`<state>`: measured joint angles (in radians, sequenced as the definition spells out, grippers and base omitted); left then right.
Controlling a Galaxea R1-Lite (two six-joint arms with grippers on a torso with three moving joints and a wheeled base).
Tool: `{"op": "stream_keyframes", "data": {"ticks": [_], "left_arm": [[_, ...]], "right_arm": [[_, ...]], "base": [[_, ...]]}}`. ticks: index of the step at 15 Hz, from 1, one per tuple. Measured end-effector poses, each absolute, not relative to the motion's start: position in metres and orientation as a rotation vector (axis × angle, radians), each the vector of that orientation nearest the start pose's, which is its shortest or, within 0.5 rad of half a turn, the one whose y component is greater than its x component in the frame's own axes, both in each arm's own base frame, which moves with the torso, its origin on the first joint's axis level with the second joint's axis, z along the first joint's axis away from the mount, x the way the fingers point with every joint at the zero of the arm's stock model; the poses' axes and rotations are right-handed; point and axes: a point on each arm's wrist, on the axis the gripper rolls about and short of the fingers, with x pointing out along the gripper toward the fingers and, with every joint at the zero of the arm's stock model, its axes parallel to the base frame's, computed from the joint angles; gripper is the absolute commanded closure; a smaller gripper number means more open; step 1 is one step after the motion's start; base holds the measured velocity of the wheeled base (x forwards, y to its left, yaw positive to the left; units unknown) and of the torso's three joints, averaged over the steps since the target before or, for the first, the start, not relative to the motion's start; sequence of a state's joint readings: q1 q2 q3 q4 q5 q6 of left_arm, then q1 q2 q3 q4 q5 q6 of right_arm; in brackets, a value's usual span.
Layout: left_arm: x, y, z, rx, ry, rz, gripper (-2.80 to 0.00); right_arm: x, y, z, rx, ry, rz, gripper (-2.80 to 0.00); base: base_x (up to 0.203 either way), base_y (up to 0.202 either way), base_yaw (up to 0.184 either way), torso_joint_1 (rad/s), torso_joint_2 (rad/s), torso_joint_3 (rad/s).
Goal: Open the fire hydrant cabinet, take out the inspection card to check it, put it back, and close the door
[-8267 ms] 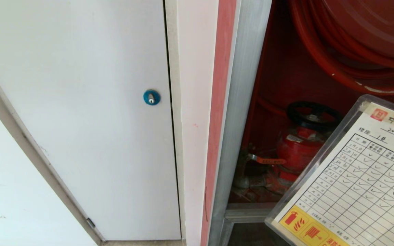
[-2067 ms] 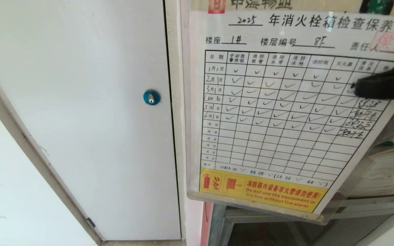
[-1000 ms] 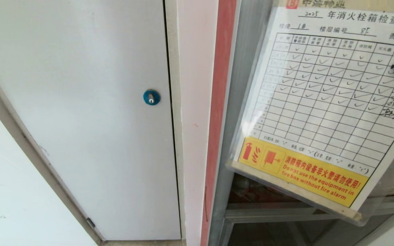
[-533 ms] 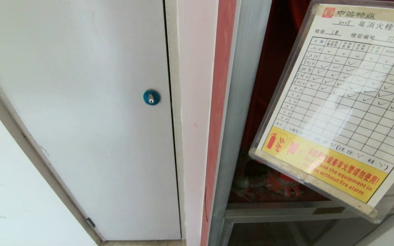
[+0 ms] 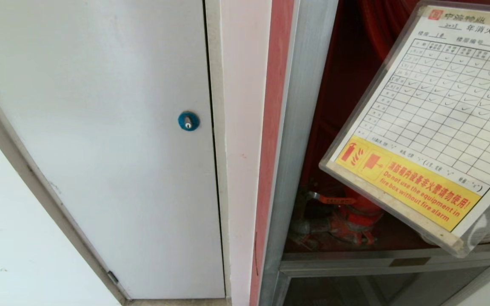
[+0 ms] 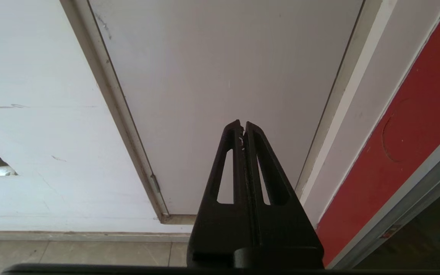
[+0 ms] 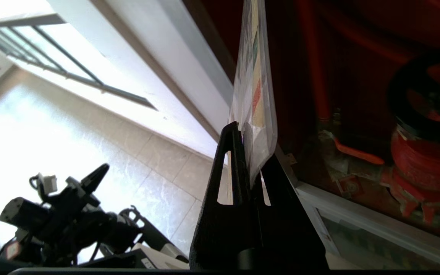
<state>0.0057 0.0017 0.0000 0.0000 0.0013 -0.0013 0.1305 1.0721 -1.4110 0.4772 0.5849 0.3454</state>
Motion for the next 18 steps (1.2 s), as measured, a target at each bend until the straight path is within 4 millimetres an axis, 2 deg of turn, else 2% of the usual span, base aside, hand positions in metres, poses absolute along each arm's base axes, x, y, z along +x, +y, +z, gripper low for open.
{"op": "stream_keyframes", "data": {"ticks": [7,12,15,18], "left_arm": [[-0.023,0.000,0.076,-0.001,0.002,0.007,0.00],[-0.023,0.000,0.076,-0.001,0.002,0.007,0.00],[-0.023,0.000,0.076,-0.001,0.002,0.007,0.00],[-0.023,0.000,0.076,-0.001,0.002,0.007,0.00]], "right_arm": [[0.101,0.009,0.367,0.471,0.274,0.517,0.00],[0.107,0.002,0.361,0.647,0.286,0.439,0.00],[0.101,0.002,0.355,0.693,0.306,0.444,0.00],[0.083,0.006,0.347,0.693,0.321,0.514,0.00]], "base": [[0.000,0.000,0.000,0.000,0.00,0.000],[0.000,0.000,0.000,0.000,0.00,0.000],[0.000,0.000,0.000,0.000,0.00,0.000],[0.000,0.000,0.000,0.000,0.00,0.000]]}}
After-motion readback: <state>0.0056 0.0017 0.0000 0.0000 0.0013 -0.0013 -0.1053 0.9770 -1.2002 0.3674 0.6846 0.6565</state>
